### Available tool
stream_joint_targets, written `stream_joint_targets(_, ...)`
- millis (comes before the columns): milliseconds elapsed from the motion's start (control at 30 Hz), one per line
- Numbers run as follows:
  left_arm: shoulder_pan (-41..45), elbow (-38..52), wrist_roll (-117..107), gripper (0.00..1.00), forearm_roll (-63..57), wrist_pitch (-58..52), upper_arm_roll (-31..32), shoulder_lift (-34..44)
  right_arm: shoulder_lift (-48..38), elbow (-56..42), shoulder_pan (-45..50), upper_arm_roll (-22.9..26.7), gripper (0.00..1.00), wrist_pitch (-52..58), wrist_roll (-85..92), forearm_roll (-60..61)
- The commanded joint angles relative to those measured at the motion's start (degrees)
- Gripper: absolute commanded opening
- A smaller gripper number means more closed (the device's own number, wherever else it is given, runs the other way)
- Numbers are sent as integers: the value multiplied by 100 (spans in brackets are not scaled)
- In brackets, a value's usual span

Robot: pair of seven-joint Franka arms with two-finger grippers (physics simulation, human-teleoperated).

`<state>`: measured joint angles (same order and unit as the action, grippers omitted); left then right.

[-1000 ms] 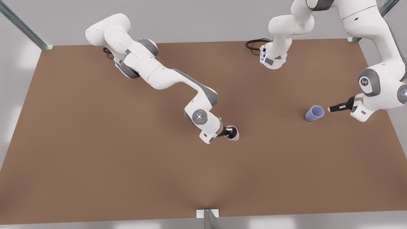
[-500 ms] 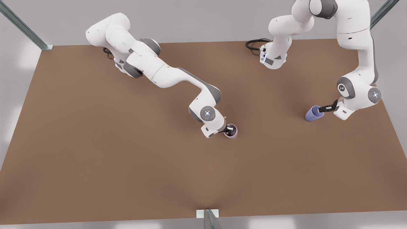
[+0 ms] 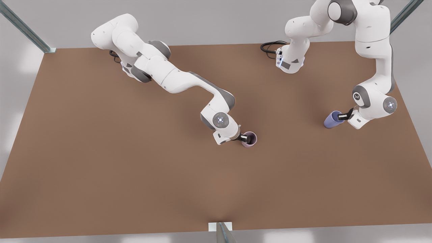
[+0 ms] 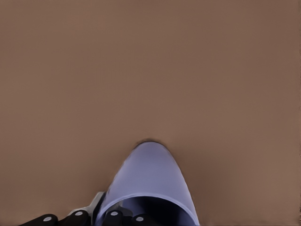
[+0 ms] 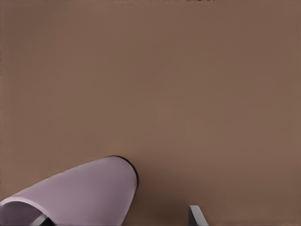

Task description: Stack the cups, with the pink cup at the bottom and the purple cup at the top

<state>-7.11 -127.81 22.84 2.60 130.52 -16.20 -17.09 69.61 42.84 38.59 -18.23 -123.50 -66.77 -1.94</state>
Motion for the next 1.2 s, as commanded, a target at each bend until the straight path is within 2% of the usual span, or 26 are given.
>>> stream_joint_targets(0,0,2,336,22,39,-79,3,-5,-26,-3,0,4,100,-77,-547,1)
stream_joint_targets(267,70,371,327,21,48,-387,284,241,-237,14,202,13,100,90,-574,-104)
stream_joint_targets(333,237,923,309,21,30,-1114,302,241,-369,14,158,12,100,413,-539,-289)
stream_joint_targets(367,281,1284,204,21,-5,-1598,416,268,-667,49,-60,-5,100,791,-145,-280)
stream_joint_targets(433,377,1549,-121,21,-13,-1793,565,285,-1546,313,-1054,-5,100,1890,1569,-298)
stream_joint_targets(467,535,1812,-946,21,-13,-2065,864,329,-2134,760,-1590,-5,100,2409,2466,-307)
stream_joint_targets(533,1581,2173,-2906,21,-14,-2259,1005,355,-3831,2843,-2689,-5,100,2068,3336,-737)
stream_joint_targets(600,2135,2717,-4804,21,-13,-2250,1514,145,-5255,4469,-3541,-5,100,1496,4347,-781)
stream_joint_targets(667,2732,3499,-5869,21,-5,-2347,1576,-321,-6090,5121,-4332,4,100,1496,5674,-650)
stream_joint_targets(700,2988,4194,-6379,21,-22,-2663,1576,-795,-6328,5103,-4623,205,100,1776,6509,-175)
stream_joint_targets(733,3111,4238,-6520,21,-22,-2646,1576,-875,-6521,5086,-4527,741,100,2005,7195,-8)
stream_joint_targets(767,3190,4230,-6581,21,-22,-2584,1576,-945,-6495,4840,-3965,1488,100,2497,7328,19)
stream_joint_targets(833,3225,4265,-6625,21,-5,-2558,1576,-1077,-6451,4514,-4060,1577,100,3253,7293,106)
stream_joint_targets(900,3287,4616,-6986,21,-5,-2646,1576,-1323,-5924,4129,-4175,1858,100,3262,7266,115)
stream_joint_targets(933,3401,4590,-7003,21,13,-2619,1576,-1323,-5608,3724,-4193,1867,100,3403,7257,124)
stream_joint_targets(1033,3489,4169,-6968,21,-13,-2558,1576,-1218,-5721,3741,-4140,1858,100,3271,7257,133)
stream_joint_targets(1167,3498,3957,-7003,21,57,-2549,1585,-1191,-6161,4383,-4175,1788,100,2805,6932,256)
